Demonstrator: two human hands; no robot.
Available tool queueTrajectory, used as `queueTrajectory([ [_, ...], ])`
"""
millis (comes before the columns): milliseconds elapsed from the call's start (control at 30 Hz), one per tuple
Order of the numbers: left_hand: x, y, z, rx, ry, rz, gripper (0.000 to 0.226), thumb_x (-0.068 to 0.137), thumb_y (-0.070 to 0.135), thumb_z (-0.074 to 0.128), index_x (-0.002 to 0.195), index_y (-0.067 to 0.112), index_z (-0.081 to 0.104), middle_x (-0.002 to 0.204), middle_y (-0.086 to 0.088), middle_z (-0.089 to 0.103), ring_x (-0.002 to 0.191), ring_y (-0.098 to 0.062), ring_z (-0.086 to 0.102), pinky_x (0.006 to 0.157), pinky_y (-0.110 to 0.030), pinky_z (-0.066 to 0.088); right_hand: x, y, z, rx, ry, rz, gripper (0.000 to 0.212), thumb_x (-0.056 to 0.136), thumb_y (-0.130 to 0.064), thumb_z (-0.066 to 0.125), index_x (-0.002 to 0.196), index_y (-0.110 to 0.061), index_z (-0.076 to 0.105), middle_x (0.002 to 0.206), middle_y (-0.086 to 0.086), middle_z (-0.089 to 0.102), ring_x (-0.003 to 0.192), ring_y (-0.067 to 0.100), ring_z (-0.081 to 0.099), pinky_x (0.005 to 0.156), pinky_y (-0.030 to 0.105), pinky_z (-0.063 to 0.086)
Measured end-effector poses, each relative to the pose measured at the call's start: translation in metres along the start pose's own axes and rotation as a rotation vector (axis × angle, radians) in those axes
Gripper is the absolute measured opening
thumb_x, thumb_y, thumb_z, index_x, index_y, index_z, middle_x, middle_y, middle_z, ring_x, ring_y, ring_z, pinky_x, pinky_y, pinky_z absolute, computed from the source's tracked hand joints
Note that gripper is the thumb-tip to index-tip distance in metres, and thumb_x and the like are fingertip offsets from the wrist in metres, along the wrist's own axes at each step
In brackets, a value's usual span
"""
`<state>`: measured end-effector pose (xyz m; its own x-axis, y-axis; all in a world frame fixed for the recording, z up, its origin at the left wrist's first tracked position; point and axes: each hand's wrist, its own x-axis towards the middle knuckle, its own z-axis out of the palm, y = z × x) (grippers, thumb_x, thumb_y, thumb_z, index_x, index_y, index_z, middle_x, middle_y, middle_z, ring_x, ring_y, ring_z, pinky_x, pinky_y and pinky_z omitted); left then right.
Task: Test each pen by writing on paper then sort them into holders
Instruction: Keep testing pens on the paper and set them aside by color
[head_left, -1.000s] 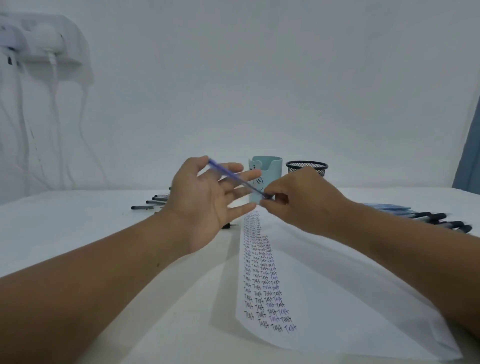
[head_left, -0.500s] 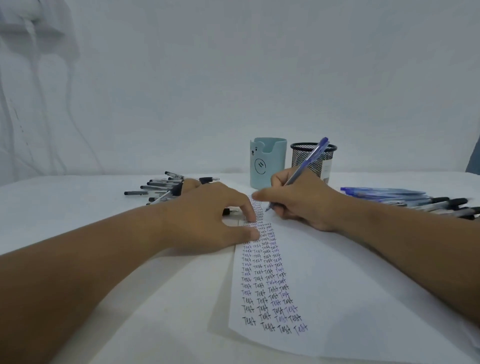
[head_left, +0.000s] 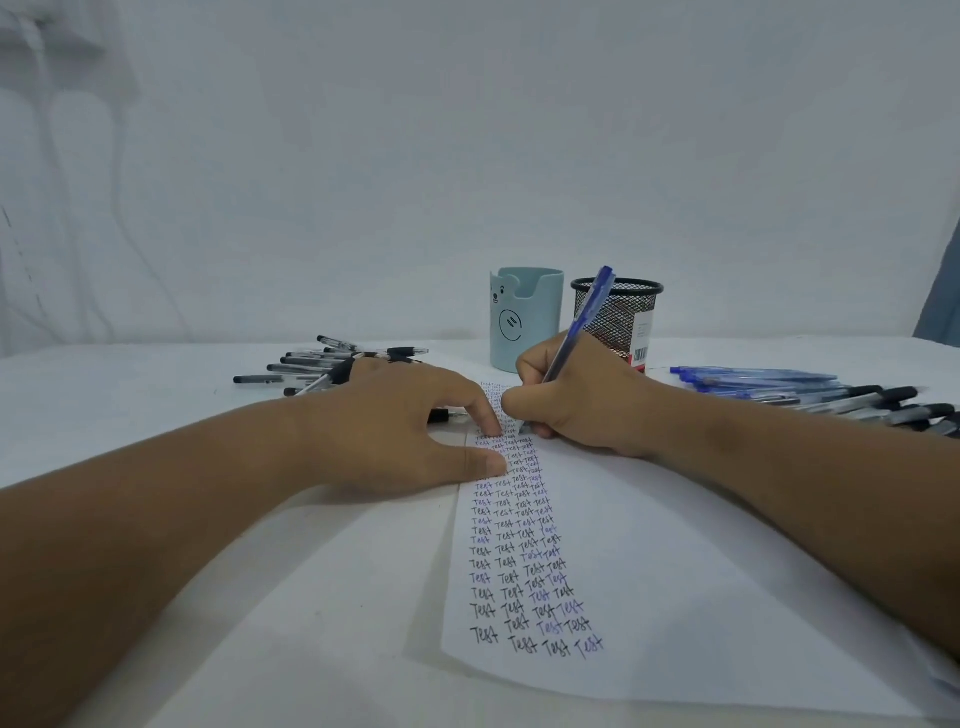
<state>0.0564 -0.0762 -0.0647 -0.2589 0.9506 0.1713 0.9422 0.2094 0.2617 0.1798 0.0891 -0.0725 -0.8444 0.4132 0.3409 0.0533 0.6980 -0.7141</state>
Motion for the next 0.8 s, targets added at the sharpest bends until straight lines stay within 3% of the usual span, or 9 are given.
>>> queueTrajectory([
  [167,0.0000,-0.0021,0.0016,0.005,-0.010,-0.012,0.060,0.054,0.096,0.045,0.105,0.067,0.056,0.128,0.032,0.056,0.134,-0.010,0.041,0.119,-0.044,0.026,0.0003,0.0004,0.0009,0.031,0.007,-0.002,0.024,0.078,-0.005,0.066,0.059,-0.006,0.053,0.049,0.007,0.058,0.053,0.018,0.048,0.048,0.012,0.040],
  [400,0.0018,-0.0049,0.0017,-0.015,-0.033,-0.024,0.060,0.053,0.096,0.046,0.105,0.068,0.056,0.128,0.034,0.056,0.135,-0.012,0.041,0.118,-0.045,0.029,0.0019,0.0031,0.0007,-0.013,0.027,-0.035,0.031,0.078,-0.008,0.066,0.054,-0.012,0.047,0.048,0.004,0.056,0.052,0.015,0.051,0.050,0.014,0.042],
  [567,0.0009,-0.0018,-0.0003,-0.026,-0.043,-0.013,0.056,0.058,0.093,0.050,0.106,0.065,0.057,0.129,0.034,0.055,0.133,-0.002,0.042,0.119,-0.043,0.029,0.0033,0.0053,0.0010,-0.022,0.024,-0.051,0.034,0.078,-0.008,0.066,0.053,-0.014,0.044,0.045,0.000,0.050,0.052,0.018,0.052,0.052,0.020,0.042],
  [800,0.0012,-0.0023,0.0004,-0.006,-0.039,-0.011,0.058,0.058,0.096,0.049,0.106,0.064,0.057,0.127,0.034,0.056,0.132,-0.004,0.044,0.119,-0.043,0.026,0.0036,0.0065,-0.0013,-0.038,0.022,-0.078,0.034,0.080,-0.007,0.066,0.055,-0.013,0.044,0.046,-0.001,0.046,0.054,0.013,0.051,0.050,0.012,0.039],
])
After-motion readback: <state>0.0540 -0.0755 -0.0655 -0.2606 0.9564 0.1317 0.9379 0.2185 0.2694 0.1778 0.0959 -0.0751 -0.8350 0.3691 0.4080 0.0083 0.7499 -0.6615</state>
